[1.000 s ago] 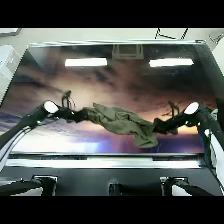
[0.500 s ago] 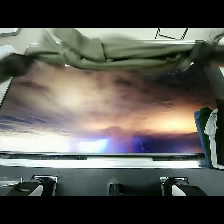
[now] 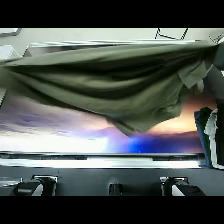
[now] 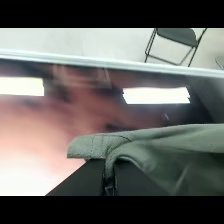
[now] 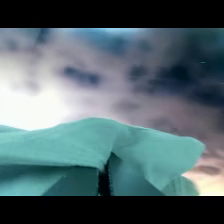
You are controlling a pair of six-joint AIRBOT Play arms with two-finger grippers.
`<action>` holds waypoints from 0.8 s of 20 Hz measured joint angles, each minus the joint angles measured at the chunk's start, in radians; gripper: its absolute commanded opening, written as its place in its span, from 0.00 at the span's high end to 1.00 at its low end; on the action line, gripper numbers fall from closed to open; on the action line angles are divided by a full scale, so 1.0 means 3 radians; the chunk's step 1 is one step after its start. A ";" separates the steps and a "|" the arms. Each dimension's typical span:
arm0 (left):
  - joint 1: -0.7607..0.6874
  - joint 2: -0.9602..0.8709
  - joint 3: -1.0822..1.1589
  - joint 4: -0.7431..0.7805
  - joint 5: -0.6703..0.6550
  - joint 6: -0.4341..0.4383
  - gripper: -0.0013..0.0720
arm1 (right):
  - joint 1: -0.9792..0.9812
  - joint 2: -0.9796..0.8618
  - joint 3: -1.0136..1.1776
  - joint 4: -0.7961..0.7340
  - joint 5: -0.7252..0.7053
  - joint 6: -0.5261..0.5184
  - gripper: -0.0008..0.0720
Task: Fold the clothes and pants, and hang the long-sleeved shirts on hangers.
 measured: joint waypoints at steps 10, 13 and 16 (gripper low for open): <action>0.0003 0.0571 -0.0037 0.0046 -0.0150 -0.0015 0.95 | 0.0000 0.0646 0.0011 0.0148 -0.0846 -0.0080 0.93; 0.0003 0.0617 -0.0111 0.0032 -0.0715 -0.0025 0.95 | 0.0000 0.0753 0.0014 0.0154 -0.1039 -0.0051 0.94; 0.0004 0.0659 -0.0490 -0.0086 -0.1330 -0.0027 0.95 | 0.0000 0.0627 0.0005 0.0128 -0.0853 0.0062 0.94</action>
